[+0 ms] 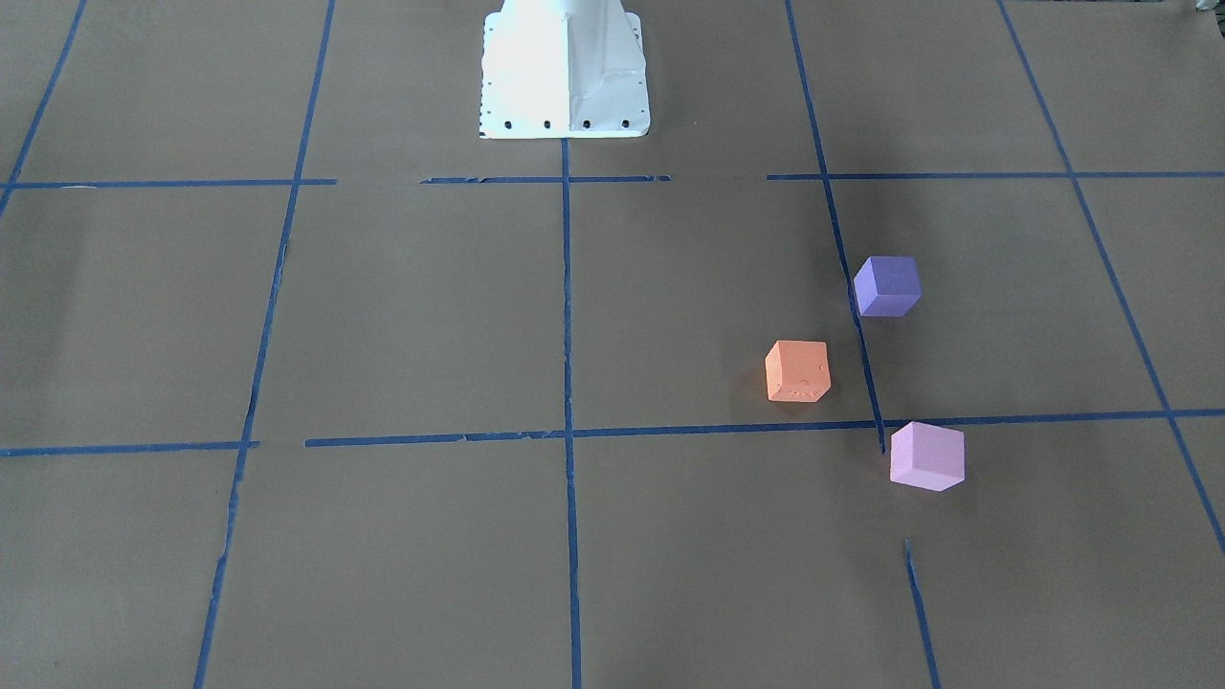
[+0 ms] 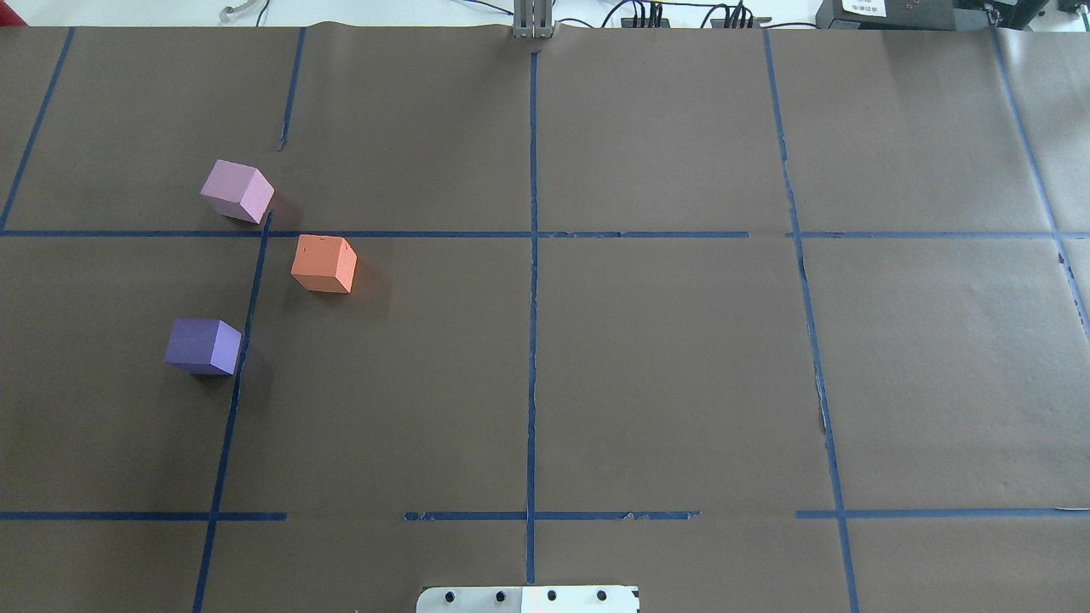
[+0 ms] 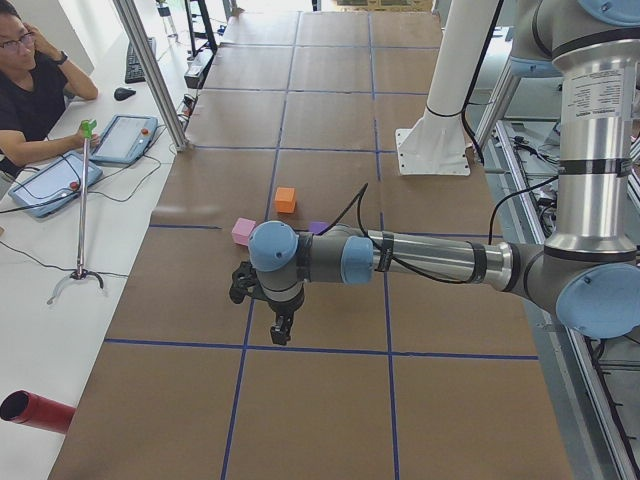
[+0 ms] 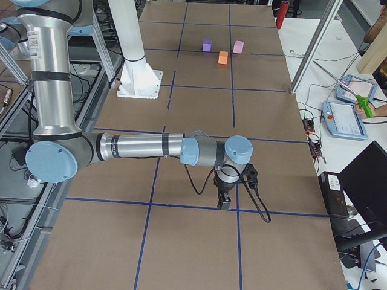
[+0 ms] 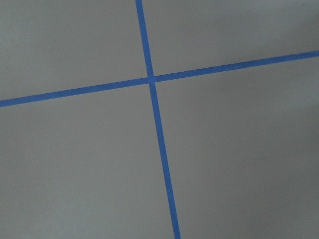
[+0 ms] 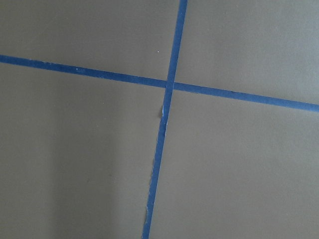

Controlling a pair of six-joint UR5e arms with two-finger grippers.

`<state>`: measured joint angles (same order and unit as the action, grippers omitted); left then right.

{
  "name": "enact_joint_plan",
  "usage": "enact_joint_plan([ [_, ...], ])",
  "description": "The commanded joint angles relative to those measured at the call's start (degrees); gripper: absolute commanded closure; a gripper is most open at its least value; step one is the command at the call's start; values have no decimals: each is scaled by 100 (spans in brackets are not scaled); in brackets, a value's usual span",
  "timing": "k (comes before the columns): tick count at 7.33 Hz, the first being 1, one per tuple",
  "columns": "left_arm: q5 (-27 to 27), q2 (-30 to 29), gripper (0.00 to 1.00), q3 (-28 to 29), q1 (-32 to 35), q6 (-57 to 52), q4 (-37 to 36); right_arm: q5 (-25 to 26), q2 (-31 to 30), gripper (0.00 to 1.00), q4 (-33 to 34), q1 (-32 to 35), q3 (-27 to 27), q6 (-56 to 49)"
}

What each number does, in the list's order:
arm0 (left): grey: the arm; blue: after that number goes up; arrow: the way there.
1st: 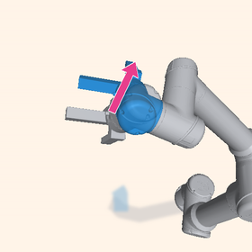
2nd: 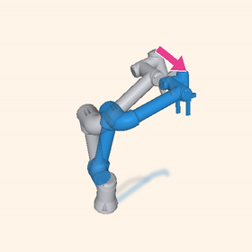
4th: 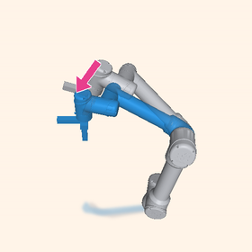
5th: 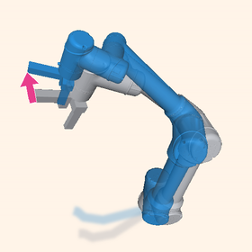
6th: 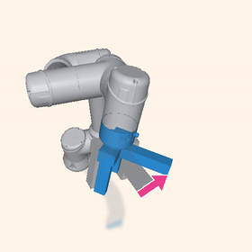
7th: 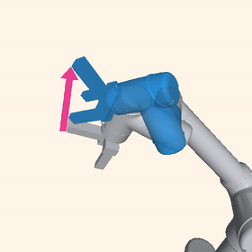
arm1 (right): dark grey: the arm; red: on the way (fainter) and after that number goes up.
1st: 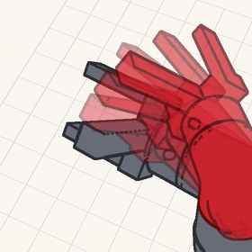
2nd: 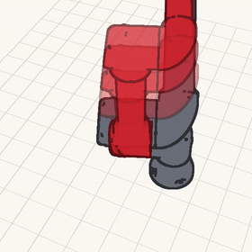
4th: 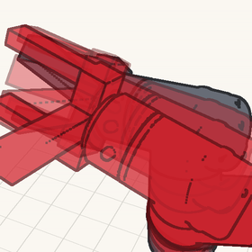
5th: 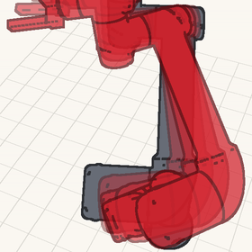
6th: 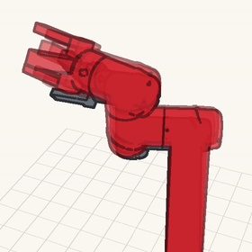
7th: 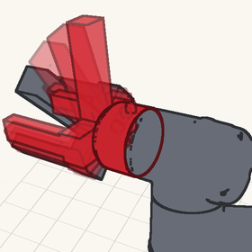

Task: Arrange blocks in a line
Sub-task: 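Move the left gripper out toward the orange cube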

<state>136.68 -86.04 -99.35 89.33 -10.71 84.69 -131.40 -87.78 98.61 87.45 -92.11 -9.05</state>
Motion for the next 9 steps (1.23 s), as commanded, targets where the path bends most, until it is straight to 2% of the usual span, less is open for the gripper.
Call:
enact_joint_plan([
  [1,-1,0,0,-14,-3,-72,-13,0,-2,0,0,0,0,0],
  [3,-1,-210,0,-110,-20,41,-84,0,-2,0,0,0,0,0],
  [4,-1,-751,0,-137,-64,521,-354,0,-2,0,0,0,0,0],
  [6,-1,-1910,0,-164,-1009,1331,-943,0,7,0,0,0,0,0],
  [7,8,-2430,0,-103,-1492,2265,-1076,0,-2,0,0,0,0,0],
  [9,17,-3091,0,-24,-2442,3561,-1051,0,-2,0,0,0,0,0],
])
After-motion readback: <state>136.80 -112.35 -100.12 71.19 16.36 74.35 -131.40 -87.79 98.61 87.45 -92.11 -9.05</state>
